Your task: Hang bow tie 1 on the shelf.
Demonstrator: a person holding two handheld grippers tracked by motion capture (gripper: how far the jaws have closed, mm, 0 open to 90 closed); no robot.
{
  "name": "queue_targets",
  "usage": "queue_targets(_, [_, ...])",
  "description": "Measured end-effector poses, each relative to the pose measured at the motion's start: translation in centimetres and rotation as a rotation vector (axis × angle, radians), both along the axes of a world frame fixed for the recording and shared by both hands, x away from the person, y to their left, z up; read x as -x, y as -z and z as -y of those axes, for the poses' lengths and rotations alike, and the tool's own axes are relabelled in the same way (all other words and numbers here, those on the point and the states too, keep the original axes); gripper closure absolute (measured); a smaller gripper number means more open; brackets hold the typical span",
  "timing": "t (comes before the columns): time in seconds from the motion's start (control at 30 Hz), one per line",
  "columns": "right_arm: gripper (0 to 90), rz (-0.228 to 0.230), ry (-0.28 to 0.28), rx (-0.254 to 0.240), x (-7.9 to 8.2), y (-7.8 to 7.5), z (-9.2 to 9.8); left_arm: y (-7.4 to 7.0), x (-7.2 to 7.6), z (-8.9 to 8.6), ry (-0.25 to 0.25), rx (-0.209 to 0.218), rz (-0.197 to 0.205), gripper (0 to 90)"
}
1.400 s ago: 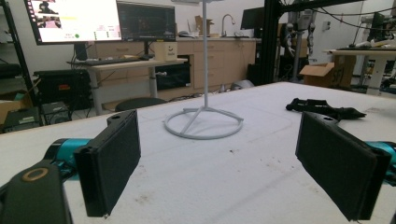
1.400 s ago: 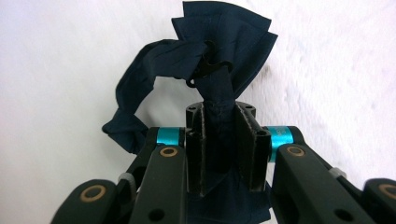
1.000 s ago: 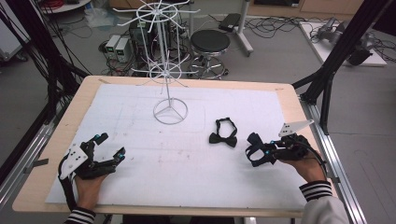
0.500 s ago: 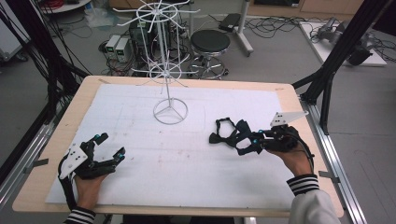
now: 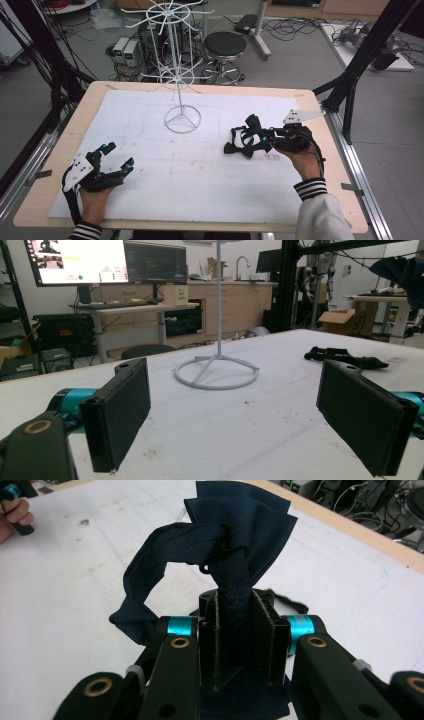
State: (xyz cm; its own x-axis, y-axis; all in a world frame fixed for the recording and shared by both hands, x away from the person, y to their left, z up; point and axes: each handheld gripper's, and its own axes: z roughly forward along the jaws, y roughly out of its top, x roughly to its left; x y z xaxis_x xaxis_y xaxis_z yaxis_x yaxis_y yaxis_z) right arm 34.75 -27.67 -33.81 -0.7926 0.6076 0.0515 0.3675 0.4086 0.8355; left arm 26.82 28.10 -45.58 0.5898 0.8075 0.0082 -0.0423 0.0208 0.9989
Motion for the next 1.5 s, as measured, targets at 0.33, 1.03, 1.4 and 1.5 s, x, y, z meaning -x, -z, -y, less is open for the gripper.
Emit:
queue_targets(0.33, [75.1,0.031,0.027,-0.049,-1.9,-0.8,-1.4,0.0,0.0,0.0,-0.001,0.000,0.002,14.4])
queue_targets(1.03, [75.1,0.074,0.065,-0.122,-5.4,-2.6,-4.9,0.0,0.1,0.0,0.000,-0.003,0.005,14.4])
queue_targets(1.4, [75.2,0.093,0.089,-0.149,-7.7,-3.6,-6.5,0.0,0.0,0.1,0.002,-0.004,0.008,14.3])
queue_targets(1.5, [75.2,0.096,0.090,-0.163,-8.2,-3.9,-7.1,0.0,0.1,0.1,0.002,-0.006,0.008,14.4])
